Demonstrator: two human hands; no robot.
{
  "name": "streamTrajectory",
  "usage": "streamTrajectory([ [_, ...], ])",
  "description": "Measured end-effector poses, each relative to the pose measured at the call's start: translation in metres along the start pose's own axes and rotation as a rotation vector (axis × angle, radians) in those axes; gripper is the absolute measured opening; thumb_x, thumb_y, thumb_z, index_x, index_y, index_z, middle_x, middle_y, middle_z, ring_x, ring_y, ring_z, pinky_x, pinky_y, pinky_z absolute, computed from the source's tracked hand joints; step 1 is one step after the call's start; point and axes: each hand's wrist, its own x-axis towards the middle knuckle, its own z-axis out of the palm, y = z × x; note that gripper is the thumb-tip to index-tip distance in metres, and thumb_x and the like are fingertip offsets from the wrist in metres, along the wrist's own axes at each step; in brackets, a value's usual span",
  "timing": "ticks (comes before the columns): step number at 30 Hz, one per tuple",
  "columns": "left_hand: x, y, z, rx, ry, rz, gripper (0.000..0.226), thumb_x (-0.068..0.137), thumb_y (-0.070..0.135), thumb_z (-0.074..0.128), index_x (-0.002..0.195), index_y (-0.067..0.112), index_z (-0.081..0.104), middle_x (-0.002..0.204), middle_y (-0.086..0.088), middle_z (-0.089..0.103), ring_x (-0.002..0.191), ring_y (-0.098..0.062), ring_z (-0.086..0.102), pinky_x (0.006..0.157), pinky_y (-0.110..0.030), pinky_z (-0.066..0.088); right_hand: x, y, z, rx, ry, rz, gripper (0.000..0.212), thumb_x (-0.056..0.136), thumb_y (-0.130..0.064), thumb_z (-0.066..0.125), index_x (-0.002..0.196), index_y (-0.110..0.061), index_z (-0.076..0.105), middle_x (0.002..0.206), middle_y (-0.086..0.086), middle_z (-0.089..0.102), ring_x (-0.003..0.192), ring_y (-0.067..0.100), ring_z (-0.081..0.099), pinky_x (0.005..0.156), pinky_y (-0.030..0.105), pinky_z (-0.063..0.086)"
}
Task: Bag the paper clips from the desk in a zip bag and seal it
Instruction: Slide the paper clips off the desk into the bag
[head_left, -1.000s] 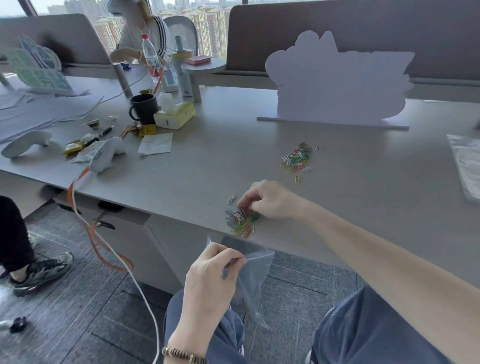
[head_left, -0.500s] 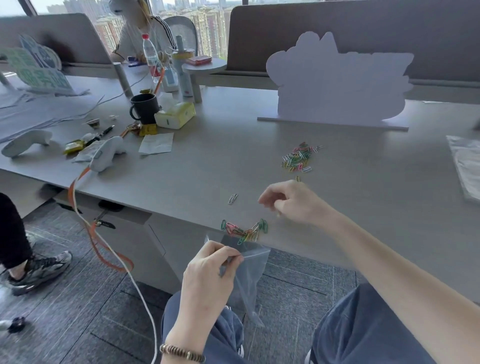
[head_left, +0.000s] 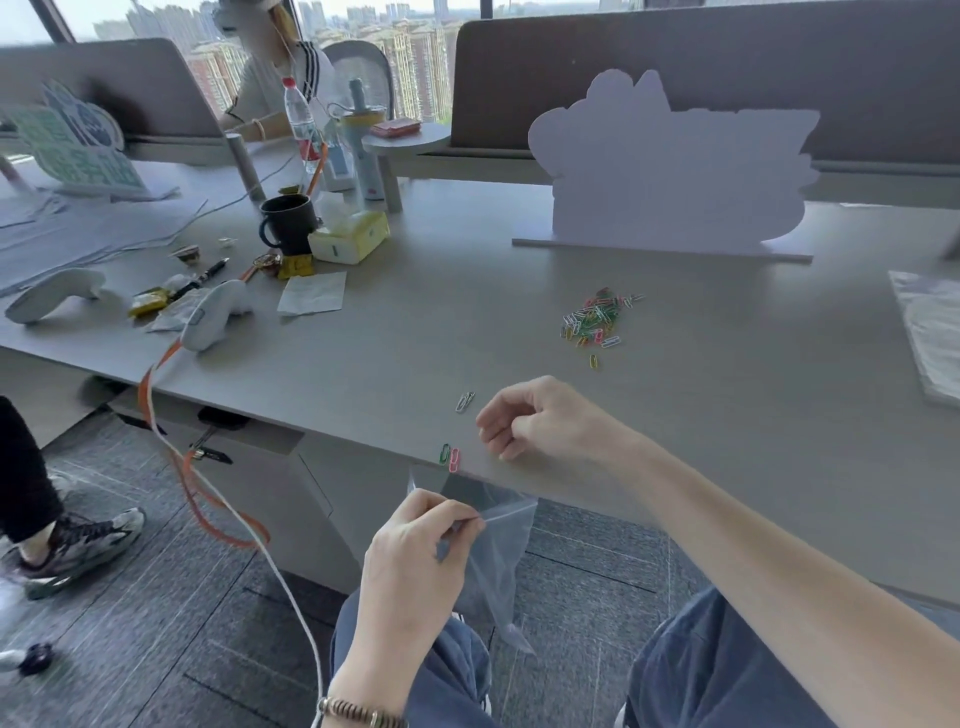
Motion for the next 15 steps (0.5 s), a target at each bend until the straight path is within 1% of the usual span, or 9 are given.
streamTrajectory([
  [2, 0.000, -0.001, -0.002, 0.011, -0.007, 0.003, 0.004, 0.079, 0.029, 0.074, 0.078, 0.030, 0.071, 0.079, 0.016, 0.062, 0.061, -0.009, 0.062, 0.054, -0.037, 0.054, 0.019, 0.001, -0.006, -0.187, 0.117, -0.046, 0.051, 0.078, 0.018, 0.033, 0.105, -0.005, 0.068, 0.089, 0.005, 0.068, 0.084, 0.021, 0.064, 0.082, 0.037, 0.059],
  [3, 0.000, -0.001, -0.002, 0.016, -0.009, 0.003, 0.007, 0.079, 0.026, 0.076, 0.078, 0.030, 0.071, 0.079, 0.016, 0.062, 0.061, -0.009, 0.062, 0.054, -0.038, 0.054, 0.026, 0.001, -0.006, -0.280, 0.145, -0.075, 0.051, 0.079, 0.016, 0.035, 0.111, -0.008, 0.067, 0.094, 0.003, 0.069, 0.086, 0.017, 0.063, 0.087, 0.034, 0.057],
  [4, -0.001, -0.001, -0.002, 0.016, -0.010, 0.001, 0.007, 0.079, 0.025, 0.077, 0.078, 0.030, 0.072, 0.079, 0.016, 0.062, 0.061, -0.009, 0.061, 0.054, -0.038, 0.054, 0.033, 0.000, -0.004, -0.349, 0.146, -0.098, 0.053, 0.080, 0.014, 0.036, 0.119, -0.008, 0.064, 0.102, 0.003, 0.070, 0.088, 0.014, 0.061, 0.090, 0.029, 0.053],
  [6, -0.001, -0.001, -0.003, 0.014, -0.009, -0.001, 0.003, 0.079, 0.029, 0.074, 0.077, 0.030, 0.071, 0.079, 0.016, 0.062, 0.061, -0.008, 0.061, 0.054, -0.038, 0.054, 0.041, -0.002, 0.001, -0.418, 0.092, -0.123, 0.057, 0.082, 0.013, 0.035, 0.131, -0.008, 0.056, 0.116, 0.006, 0.070, 0.092, 0.013, 0.058, 0.087, 0.018, 0.045],
  [7, -0.001, -0.001, -0.003, 0.014, -0.010, -0.002, 0.002, 0.079, 0.031, 0.072, 0.077, 0.030, 0.071, 0.079, 0.016, 0.062, 0.061, -0.008, 0.061, 0.054, -0.037, 0.054, 0.042, -0.003, 0.003, -0.436, 0.063, -0.137, 0.059, 0.082, 0.014, 0.035, 0.134, -0.008, 0.052, 0.118, 0.007, 0.070, 0.094, 0.015, 0.060, 0.084, 0.015, 0.042],
  [9, -0.001, -0.002, -0.003, 0.016, -0.013, -0.002, 0.003, 0.079, 0.032, 0.071, 0.077, 0.030, 0.071, 0.080, 0.016, 0.062, 0.061, -0.008, 0.061, 0.055, -0.037, 0.054, 0.041, -0.002, 0.008, -0.432, 0.012, -0.178, 0.060, 0.082, 0.014, 0.035, 0.135, -0.009, 0.050, 0.115, 0.006, 0.072, 0.097, 0.018, 0.064, 0.077, 0.007, 0.042],
  [11, -0.001, -0.002, -0.003, 0.020, -0.007, 0.000, 0.004, 0.079, 0.033, 0.070, 0.077, 0.030, 0.070, 0.079, 0.016, 0.062, 0.060, -0.008, 0.060, 0.054, -0.036, 0.053, 0.033, 0.000, 0.012, -0.402, -0.035, -0.221, 0.060, 0.082, 0.015, 0.034, 0.134, -0.008, 0.051, 0.111, 0.006, 0.074, 0.094, 0.016, 0.064, 0.076, 0.001, 0.042],
  [15, -0.001, -0.003, -0.005, 0.024, 0.004, 0.007, 0.004, 0.079, 0.033, 0.070, 0.078, 0.030, 0.069, 0.078, 0.016, 0.062, 0.059, -0.008, 0.060, 0.053, -0.035, 0.053, 0.014, 0.004, 0.016, -0.346, -0.139, -0.250, 0.059, 0.085, 0.016, 0.034, 0.135, -0.010, 0.051, 0.111, 0.003, 0.075, 0.092, 0.006, 0.062, 0.081, 0.001, 0.041],
])
